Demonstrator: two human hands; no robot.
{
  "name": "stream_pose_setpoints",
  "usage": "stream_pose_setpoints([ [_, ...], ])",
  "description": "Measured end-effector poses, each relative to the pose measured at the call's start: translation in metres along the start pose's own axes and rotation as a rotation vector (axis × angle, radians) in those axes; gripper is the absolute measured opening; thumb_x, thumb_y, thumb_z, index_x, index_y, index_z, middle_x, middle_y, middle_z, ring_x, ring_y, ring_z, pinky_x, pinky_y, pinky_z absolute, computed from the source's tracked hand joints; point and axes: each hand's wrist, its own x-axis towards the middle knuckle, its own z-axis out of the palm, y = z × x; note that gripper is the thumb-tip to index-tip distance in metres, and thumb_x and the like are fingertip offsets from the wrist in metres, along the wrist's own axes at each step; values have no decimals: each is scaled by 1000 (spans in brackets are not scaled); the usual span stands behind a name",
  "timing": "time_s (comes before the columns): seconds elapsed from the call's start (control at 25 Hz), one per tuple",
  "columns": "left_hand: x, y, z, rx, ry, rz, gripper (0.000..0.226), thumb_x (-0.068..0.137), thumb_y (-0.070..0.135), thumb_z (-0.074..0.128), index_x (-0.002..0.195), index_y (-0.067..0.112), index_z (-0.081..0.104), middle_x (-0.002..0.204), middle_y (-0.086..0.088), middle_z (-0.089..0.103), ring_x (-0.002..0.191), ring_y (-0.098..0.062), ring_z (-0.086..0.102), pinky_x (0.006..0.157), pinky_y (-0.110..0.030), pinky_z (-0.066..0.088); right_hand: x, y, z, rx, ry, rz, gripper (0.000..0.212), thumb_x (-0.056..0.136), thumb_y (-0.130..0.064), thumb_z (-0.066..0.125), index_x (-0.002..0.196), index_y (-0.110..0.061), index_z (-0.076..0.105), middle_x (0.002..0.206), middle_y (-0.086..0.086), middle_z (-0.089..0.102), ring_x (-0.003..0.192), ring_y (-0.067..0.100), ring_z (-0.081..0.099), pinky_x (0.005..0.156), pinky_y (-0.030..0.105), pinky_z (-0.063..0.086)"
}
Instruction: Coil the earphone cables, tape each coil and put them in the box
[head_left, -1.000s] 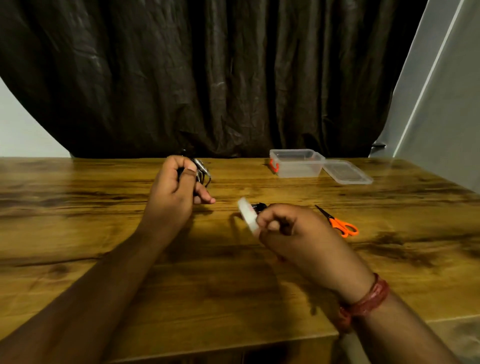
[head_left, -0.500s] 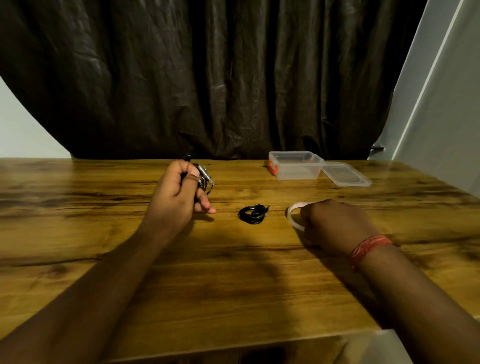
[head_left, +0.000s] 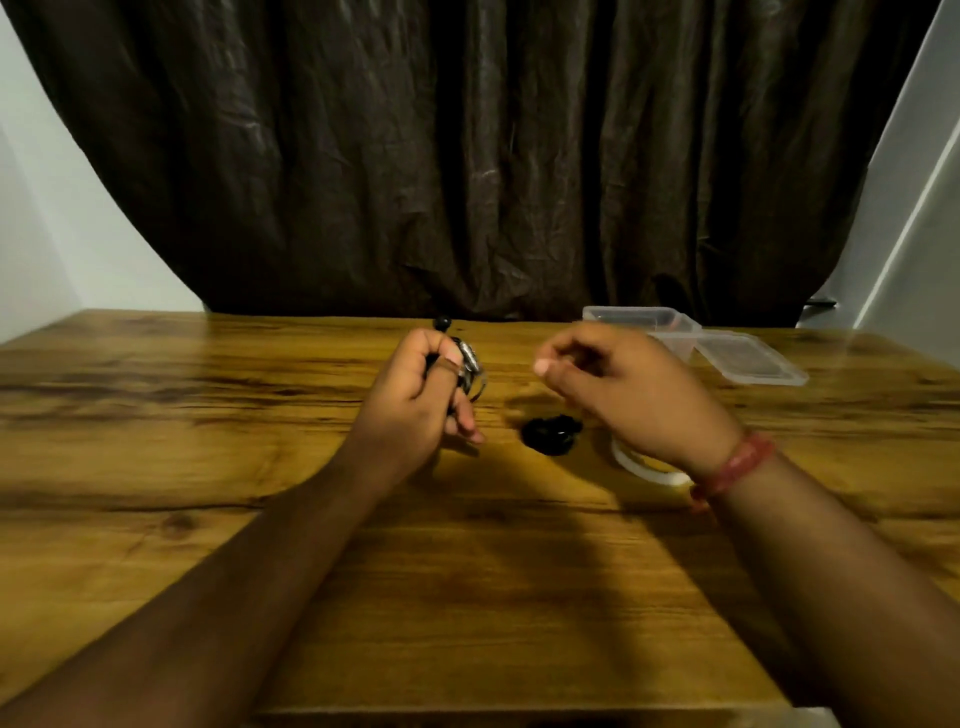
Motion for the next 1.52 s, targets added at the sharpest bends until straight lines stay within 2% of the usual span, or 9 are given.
stream_pose_setpoints([
  [0.12, -2, 2, 0, 40, -29, 4, 16, 96, 33, 43, 84, 39, 53, 56, -4, 61, 50, -19, 60, 60, -51, 60, 21, -22, 32, 298, -165, -5, 15, 91, -25, 65, 101, -15, 70, 78, 11, 67, 68, 10, 57, 63, 28, 48],
  [0.24, -1, 2, -2, 124, -24, 27, 12, 94, 37, 43, 85, 36, 52, 58, -3, 62, 53, -17, 62, 60, -49, 56, 26, -12, 47, 560, -221, -36, 12, 88, -7, 64, 100, -3, 65, 66, -6, 64, 60, -1, 58, 55, 14, 45],
  [0.36, 1, 1, 0, 159, -71, 39, 13, 95, 36, 42, 86, 34, 52, 63, -2, 63, 57, -16, 64, 59, -49, 58, 25, -1, 48, 655, -235, -56, 8, 87, -6, 64, 94, -5, 65, 69, -1, 70, 61, 5, 63, 52, 18, 45],
  [0.48, 1, 3, 3, 99, -121, 15, 15, 96, 32, 43, 84, 33, 52, 67, 2, 59, 58, -18, 63, 58, -53, 60, 23, 3, 45, 593, -271, -31, 8, 84, -22, 68, 89, -16, 69, 83, 18, 72, 67, 27, 56, 57, 31, 38],
  [0.6, 1, 2, 2, 39, -173, -25, 15, 97, 30, 43, 85, 30, 53, 66, 4, 57, 58, -15, 60, 56, -49, 60, 21, 8, 42, 533, -278, 6, 5, 84, -27, 69, 85, -22, 70, 79, 23, 68, 55, 21, 50, 49, 29, 38],
  [0.8, -1, -1, -3, -271, -308, -234, 15, 97, 28, 47, 97, 18, 57, 76, -12, 46, 56, -13, 50, 58, -48, 57, 23, 11, 32, 587, -267, 103, 17, 72, -34, 74, 82, -21, 71, 66, 7, 62, 39, 10, 42, 38, 22, 35],
  [1.04, 0, -1, -1, -488, -337, -341, 25, 95, 29, 49, 106, 11, 61, 83, -3, 48, 55, -10, 41, 55, -45, 56, 23, 13, 22, 608, -149, 225, 1, 81, -16, 72, 81, -16, 72, 63, -1, 65, 41, 8, 42, 39, 19, 34],
  [1.32, -1, 0, 1, -402, -278, -338, 19, 102, 17, 41, 101, 12, 59, 73, 1, 55, 53, -8, 41, 50, -39, 56, 12, -10, 37, 620, -65, 101, 6, 89, -17, 67, 87, -11, 67, 57, -4, 61, 43, 9, 51, 38, 23, 40],
  [1.52, 1, 1, 4, -294, -227, -371, 16, 103, 13, 42, 113, 20, 52, 71, 4, 51, 51, -6, 40, 45, -34, 53, 9, -9, 57, 334, 127, 48, 8, 86, -18, 69, 84, -25, 65, 70, 0, 62, 51, 21, 58, 44, 30, 47],
])
